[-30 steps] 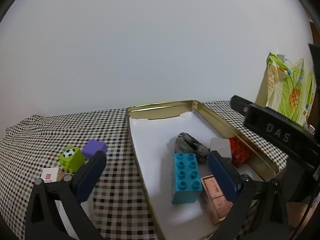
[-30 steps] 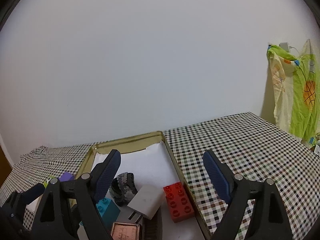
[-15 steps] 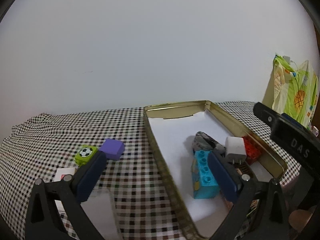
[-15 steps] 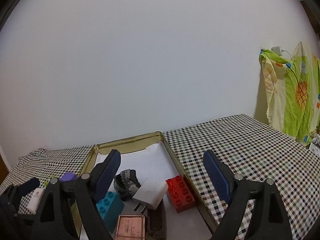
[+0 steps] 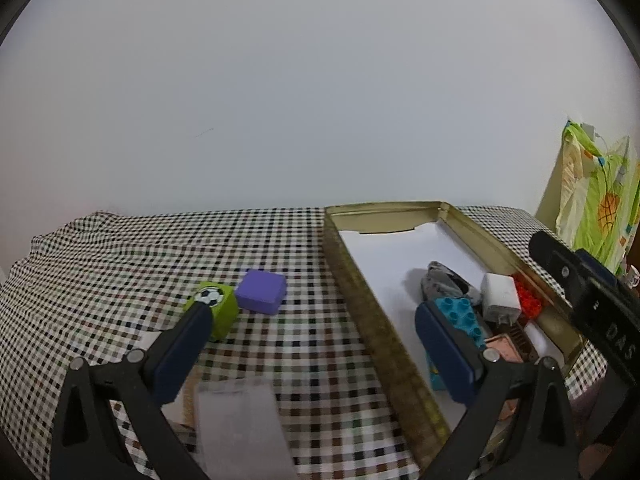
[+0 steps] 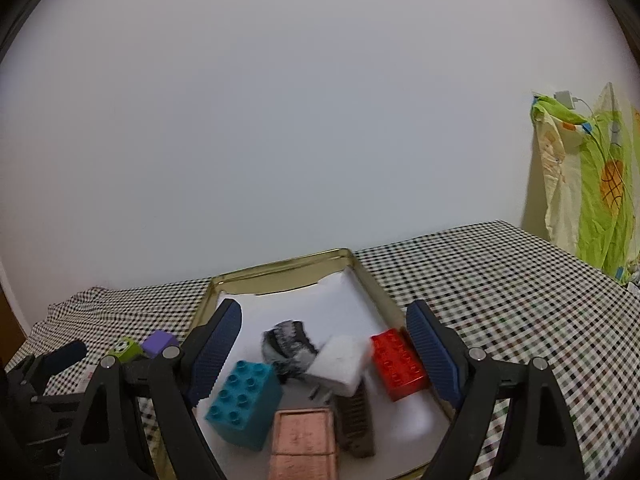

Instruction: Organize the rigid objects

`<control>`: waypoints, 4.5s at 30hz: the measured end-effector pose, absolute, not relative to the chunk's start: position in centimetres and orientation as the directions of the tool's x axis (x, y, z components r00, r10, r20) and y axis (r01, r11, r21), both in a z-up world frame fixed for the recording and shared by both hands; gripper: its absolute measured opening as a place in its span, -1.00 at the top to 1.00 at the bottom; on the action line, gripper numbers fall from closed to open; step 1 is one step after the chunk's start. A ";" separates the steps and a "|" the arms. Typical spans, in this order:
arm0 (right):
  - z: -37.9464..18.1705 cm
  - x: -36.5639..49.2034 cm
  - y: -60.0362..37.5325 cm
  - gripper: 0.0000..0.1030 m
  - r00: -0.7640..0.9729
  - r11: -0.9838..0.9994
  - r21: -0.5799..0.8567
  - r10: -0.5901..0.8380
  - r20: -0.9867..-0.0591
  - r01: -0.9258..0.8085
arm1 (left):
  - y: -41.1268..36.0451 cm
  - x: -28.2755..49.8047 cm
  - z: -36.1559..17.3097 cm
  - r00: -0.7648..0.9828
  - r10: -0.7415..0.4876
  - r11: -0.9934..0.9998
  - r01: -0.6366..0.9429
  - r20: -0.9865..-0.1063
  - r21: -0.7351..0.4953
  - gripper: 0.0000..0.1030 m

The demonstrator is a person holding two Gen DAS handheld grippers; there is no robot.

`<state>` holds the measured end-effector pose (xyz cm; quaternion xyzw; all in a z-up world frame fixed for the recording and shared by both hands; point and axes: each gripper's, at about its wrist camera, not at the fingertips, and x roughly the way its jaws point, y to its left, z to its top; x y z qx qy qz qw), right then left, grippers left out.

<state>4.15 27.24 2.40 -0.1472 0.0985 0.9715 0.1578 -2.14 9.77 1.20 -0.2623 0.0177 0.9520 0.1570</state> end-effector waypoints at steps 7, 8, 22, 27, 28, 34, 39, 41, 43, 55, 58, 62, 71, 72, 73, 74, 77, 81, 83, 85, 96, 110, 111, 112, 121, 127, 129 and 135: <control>2.5 4.2 24.4 -0.68 -0.918 -0.941 0.132 0.262 -0.296 -0.311 | 6.9 -3.0 1.3 -0.813 0.280 -0.956 -0.285 -0.511 -0.069 -0.99; 2.4 4.0 24.1 -0.68 -0.918 -0.943 0.131 0.257 -0.301 -0.307 | 6.5 -3.3 1.3 -0.811 0.278 -0.957 -0.280 -0.515 -0.076 -0.99; 2.1 2.6 20.1 -0.67 -0.923 -0.966 0.115 0.180 -0.339 -0.230 | -2.7 -7.5 -0.6 -0.770 0.219 -0.975 -0.152 -0.599 -0.161 -0.99; 1.7 2.4 18.9 -0.67 -0.922 -0.972 0.126 0.140 -0.361 -0.196 | -2.9 -7.7 -1.1 -0.761 0.203 -0.979 -0.138 -0.616 -0.152 -0.99; 1.7 2.4 18.6 -0.67 -0.923 -0.975 0.119 0.135 -0.362 -0.189 | -2.8 -7.6 -1.1 -0.756 0.207 -0.978 -0.147 -0.621 -0.147 -0.99; 1.8 2.6 17.1 -0.67 -0.926 -0.985 0.080 0.113 -0.360 -0.151 | -0.4 -7.7 -2.1 -0.719 0.196 -0.973 -0.226 -0.667 -0.042 -0.86; 1.5 2.5 16.4 -0.67 -0.921 -0.989 0.065 0.100 -0.377 -0.134 | -0.2 -7.9 -2.9 -0.673 0.204 -0.967 -0.252 -0.711 -0.039 -0.82; 1.5 2.6 16.3 -0.67 -0.922 -0.989 0.067 0.096 -0.376 -0.130 | -0.4 -8.5 -3.6 -0.643 0.192 -0.970 -0.238 -0.742 -0.045 -0.82; 1.5 2.4 16.4 -0.67 -0.920 -0.989 0.069 0.094 -0.380 -0.129 | -0.9 -8.9 -4.0 -0.627 0.185 -0.975 -0.214 -0.757 -0.061 -0.75; 1.4 2.4 15.5 -0.67 -0.919 -0.992 0.075 0.068 -0.389 -0.105 | -2.9 -10.0 -5.1 -0.624 0.082 -0.994 -0.104 -0.777 -0.022 0.02; 1.6 1.5 15.0 -0.67 -0.916 -0.990 0.119 0.020 -0.401 -0.074 | -3.1 -10.1 -5.0 -0.629 0.086 -0.995 -0.091 -0.773 -0.036 0.21; 2.1 -1.0 13.7 -0.61 -0.901 -0.983 0.183 -0.078 -0.427 -0.001 | -3.6 -10.3 -4.8 -0.629 0.109 -0.994 -0.092 -0.770 -0.065 0.22; -0.1 -8.2 9.7 -0.12 -0.743 -0.970 0.242 -0.166 -0.648 0.005 | -4.3 -9.9 -4.4 -0.646 0.064 -0.998 -0.033 -0.760 -0.056 0.22; -0.2 -8.4 9.4 -0.13 -0.731 -0.968 0.252 -0.175 -0.659 0.004 | -4.5 -9.9 -4.3 -0.650 0.055 -0.998 -0.022 -0.758 -0.053 0.22; -0.4 -8.9 9.1 -0.13 -0.717 -0.965 0.263 -0.184 -0.672 0.000 | -4.6 -10.0 -4.3 -0.650 0.046 -0.999 -0.014 -0.759 -0.049 0.22; -0.6 -9.5 8.7 -0.13 -0.700 -0.964 0.267 -0.192 -0.688 0.002 | -4.7 -10.1 -4.4 -0.647 0.037 -0.999 -0.004 -0.762 -0.046 0.22; -1.1 -11.0 8.0 -0.13 -0.658 -0.960 0.281 -0.210 -0.723 -0.002 | -5.2 -10.3 -4.6 -0.635 0.033 -0.998 0.015 -0.772 -0.055 0.22; -2.7 -13.5 7.9 -0.13 -0.590 -0.957 0.288 -0.213 -0.779 -0.036 | -5.1 -10.3 -4.6 -0.634 0.025 -0.999 0.017 -0.773 -0.046 0.22; -3.7 -15.1 8.7 -0.12 -0.570 -0.957 0.285 -0.205 -0.796 -0.053 | -5.1 -10.3 -4.6 -0.634 0.024 -0.999 0.017 -0.773 -0.045 0.22; -3.4 -14.8 7.9 -0.11 -0.573 -0.966 0.253 -0.177 -0.800 -0.054 | -4.9 -10.3 -4.6 -0.633 0.021 -0.999 0.018 -0.774 -0.042 0.22; -2.1 -13.3 7.9 0.33 -0.616 -0.974 0.227 -0.168 -0.770 -0.018 | -5.0 -10.5 -4.8 -0.635 0.039 -0.998 0.008 -0.772 -0.057 0.22; 1.9 -3.6 11.1 0.33 -0.869 -0.980 0.191 -0.143 -0.473 0.057 | -3.5 -9.3 -3.2 -0.705 0.081 -0.997 -0.046 -0.704 -0.068 0.22; 1.9 -3.5 11.3 0.33 -0.870 -0.978 0.199 -0.146 -0.471 0.057 | -3.3 -9.0 -2.9 -0.713 0.092 -0.996 -0.056 -0.695 -0.075 0.22; 2.0 -3.4 11.6 0.33 -0.873 -0.977 0.207 -0.148 -0.464 0.056 | -3.2 -8.7 -2.6 -0.727 0.116 -0.993 -0.075 -0.677 -0.090 0.22; 2.7 -3.1 12.7 0.33 -0.898 -0.980 0.194 -0.119 -0.424 0.039 | -2.6 -6.7 -0.4 -0.783 0.275 -0.961 -0.212 -0.558 -0.177 0.22; 3.1 -2.1 13.6 0.33 -0.907 -0.981 0.194 -0.109 -0.408 0.031 | -2.1 -6.2 -0.2 -0.794 0.260 -0.966 -0.216 -0.550 -0.144 0.22; 3.1 -2.0 13.7 0.33 -0.908 -0.980 0.198 -0.109 -0.404 0.029 | -1.9 -6.2 -0.2 -0.799 0.250 -0.968 -0.210 -0.546 -0.136 0.22; 3.3 -1.6 14.9 0.33 -0.918 -0.984 0.176 -0.088 -0.387 0.020 | -1.9 -5.9 0.1 -0.807 0.239 -0.971 -0.198 -0.540 -0.134 0.22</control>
